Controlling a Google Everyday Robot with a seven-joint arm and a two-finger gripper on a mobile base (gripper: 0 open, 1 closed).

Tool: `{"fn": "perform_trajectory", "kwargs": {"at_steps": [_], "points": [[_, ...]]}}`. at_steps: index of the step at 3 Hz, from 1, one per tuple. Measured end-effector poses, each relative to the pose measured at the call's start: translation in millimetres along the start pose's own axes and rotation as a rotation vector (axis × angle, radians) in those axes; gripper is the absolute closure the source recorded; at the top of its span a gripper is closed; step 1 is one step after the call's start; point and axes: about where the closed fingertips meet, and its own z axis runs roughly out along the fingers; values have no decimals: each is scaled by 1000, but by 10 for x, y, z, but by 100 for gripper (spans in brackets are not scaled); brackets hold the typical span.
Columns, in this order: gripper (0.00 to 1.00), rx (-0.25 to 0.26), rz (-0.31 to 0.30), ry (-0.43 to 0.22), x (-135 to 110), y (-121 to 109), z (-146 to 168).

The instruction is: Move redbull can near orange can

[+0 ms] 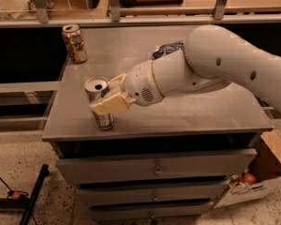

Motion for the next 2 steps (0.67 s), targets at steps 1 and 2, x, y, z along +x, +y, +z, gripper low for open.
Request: {"fn": "perform_trajectory", "kwargs": {"at_steps": [1,2], "points": [[100,44,-32,7,-103,-189,-141],[100,114,-77,13,-250,-530,-385]]}}
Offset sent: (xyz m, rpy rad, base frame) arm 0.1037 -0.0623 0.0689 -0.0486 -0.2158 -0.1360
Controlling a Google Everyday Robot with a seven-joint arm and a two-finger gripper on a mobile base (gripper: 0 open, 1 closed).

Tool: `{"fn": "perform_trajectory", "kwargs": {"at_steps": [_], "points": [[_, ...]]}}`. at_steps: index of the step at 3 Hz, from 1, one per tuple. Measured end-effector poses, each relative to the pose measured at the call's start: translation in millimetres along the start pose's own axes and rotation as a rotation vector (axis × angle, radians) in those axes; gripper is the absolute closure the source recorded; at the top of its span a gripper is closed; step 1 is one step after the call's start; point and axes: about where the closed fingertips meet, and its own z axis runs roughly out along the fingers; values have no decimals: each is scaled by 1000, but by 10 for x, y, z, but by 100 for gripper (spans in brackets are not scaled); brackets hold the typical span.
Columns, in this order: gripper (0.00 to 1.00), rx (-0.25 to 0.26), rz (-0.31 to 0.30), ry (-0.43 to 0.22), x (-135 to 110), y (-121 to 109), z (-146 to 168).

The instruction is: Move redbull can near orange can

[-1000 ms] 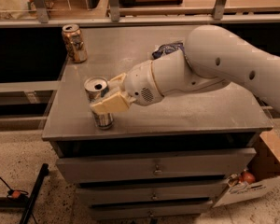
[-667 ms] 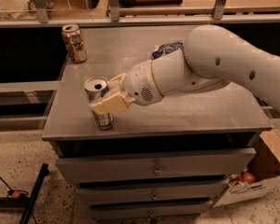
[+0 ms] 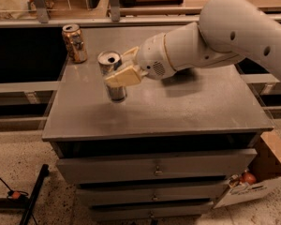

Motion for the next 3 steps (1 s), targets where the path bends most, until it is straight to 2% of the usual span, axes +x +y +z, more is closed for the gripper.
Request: {"fn": "perform_trajectory", "kwargs": {"at_steps": [1,2,3], "points": [[100,92,-31,-14,-86,-423,-213],[100,159,-29,-12,-95,-798,-210],[100,209,25,-41,-20,-1068,-59]]}}
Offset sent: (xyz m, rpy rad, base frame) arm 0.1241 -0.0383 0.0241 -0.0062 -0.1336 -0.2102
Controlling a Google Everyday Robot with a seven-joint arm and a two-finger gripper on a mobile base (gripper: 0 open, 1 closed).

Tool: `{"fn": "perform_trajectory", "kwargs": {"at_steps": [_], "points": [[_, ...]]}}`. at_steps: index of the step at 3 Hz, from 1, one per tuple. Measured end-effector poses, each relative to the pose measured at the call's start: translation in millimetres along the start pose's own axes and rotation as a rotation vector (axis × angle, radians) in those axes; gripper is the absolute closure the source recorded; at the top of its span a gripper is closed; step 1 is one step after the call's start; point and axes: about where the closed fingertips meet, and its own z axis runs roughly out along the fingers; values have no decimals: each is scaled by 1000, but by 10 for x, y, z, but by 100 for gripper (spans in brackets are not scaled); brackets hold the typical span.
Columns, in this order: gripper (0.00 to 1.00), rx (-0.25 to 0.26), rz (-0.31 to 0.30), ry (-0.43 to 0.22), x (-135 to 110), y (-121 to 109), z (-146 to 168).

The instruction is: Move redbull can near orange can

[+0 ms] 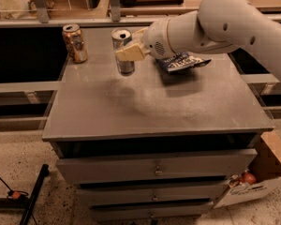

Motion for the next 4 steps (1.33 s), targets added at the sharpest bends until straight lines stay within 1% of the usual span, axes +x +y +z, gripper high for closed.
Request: {"fn": "perform_trajectory", "kwargs": {"at_steps": [1,2,3,4], "points": [[100,32,36,9,82,-131,241],[100,20,66,15,119,-201,505],[100,-17,84,13,100,-231,733],[100,-55,92,-5,48,-257,905]]}}
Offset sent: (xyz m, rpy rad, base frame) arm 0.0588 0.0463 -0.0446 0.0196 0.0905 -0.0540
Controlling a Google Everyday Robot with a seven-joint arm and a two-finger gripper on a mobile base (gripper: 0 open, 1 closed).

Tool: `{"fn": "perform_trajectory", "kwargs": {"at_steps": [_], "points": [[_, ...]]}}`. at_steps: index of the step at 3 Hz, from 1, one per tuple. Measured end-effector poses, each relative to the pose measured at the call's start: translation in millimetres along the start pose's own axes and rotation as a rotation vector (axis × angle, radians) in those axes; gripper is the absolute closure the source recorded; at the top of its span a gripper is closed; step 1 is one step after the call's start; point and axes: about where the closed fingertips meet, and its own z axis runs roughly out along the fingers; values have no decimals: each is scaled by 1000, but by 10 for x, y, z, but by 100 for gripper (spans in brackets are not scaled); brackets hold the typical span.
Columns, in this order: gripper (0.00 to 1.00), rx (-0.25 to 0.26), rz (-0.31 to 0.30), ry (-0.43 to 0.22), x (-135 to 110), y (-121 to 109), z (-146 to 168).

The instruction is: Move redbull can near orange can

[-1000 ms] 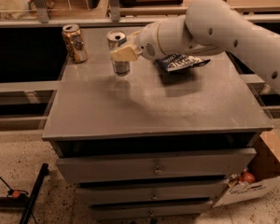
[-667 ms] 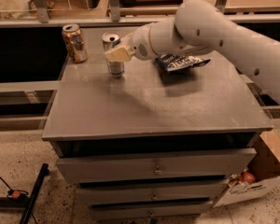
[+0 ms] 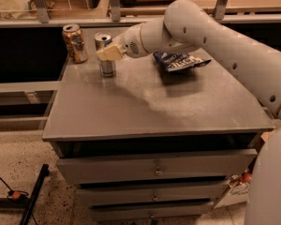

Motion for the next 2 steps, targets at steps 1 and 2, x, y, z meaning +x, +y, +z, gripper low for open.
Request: {"fn": "perform_trajectory", "kwargs": {"at_steps": [1,2], "points": [[100,-4,-12,-2,-70,-41,31],[100,-23,-31,-2,-135,-65,95]]}}
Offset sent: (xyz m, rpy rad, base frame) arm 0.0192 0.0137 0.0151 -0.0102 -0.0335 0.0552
